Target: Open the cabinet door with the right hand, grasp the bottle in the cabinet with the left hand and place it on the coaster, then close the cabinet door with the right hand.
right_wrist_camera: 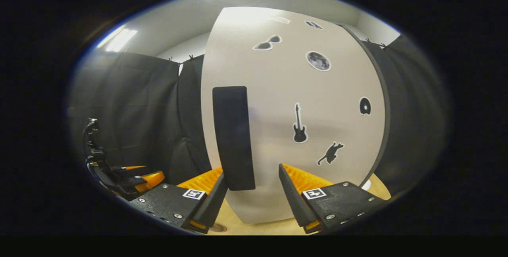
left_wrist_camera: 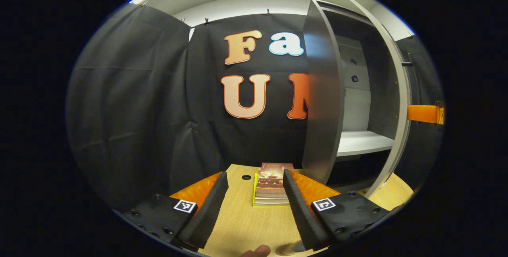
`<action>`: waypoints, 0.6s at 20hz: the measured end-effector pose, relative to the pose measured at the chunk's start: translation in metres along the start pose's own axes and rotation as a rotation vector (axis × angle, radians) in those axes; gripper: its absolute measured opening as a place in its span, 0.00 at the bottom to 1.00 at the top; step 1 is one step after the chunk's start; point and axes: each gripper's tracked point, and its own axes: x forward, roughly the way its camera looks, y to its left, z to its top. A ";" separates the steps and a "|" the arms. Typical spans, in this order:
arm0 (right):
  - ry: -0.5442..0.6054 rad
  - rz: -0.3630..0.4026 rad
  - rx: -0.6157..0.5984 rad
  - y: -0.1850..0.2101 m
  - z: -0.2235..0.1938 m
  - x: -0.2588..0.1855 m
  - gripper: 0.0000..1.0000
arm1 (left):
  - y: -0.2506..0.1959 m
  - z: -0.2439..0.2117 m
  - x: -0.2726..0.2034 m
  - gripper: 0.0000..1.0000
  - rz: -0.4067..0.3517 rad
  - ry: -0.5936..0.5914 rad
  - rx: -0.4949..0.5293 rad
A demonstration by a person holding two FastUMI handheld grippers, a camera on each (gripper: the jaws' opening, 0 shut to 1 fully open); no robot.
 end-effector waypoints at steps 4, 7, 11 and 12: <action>-0.020 -0.033 -0.006 0.000 -0.004 0.017 0.75 | 0.012 -0.014 0.026 0.92 -0.010 0.025 0.005; -0.038 -0.091 -0.019 -0.005 -0.010 0.031 0.76 | 0.011 -0.019 0.043 0.92 -0.032 0.033 0.003; -0.064 -0.167 -0.035 -0.015 -0.013 0.047 0.78 | 0.003 -0.018 0.060 0.92 -0.072 0.039 -0.007; -0.068 -0.180 -0.038 -0.018 -0.015 0.053 0.78 | 0.000 -0.018 0.065 0.92 -0.081 0.041 -0.011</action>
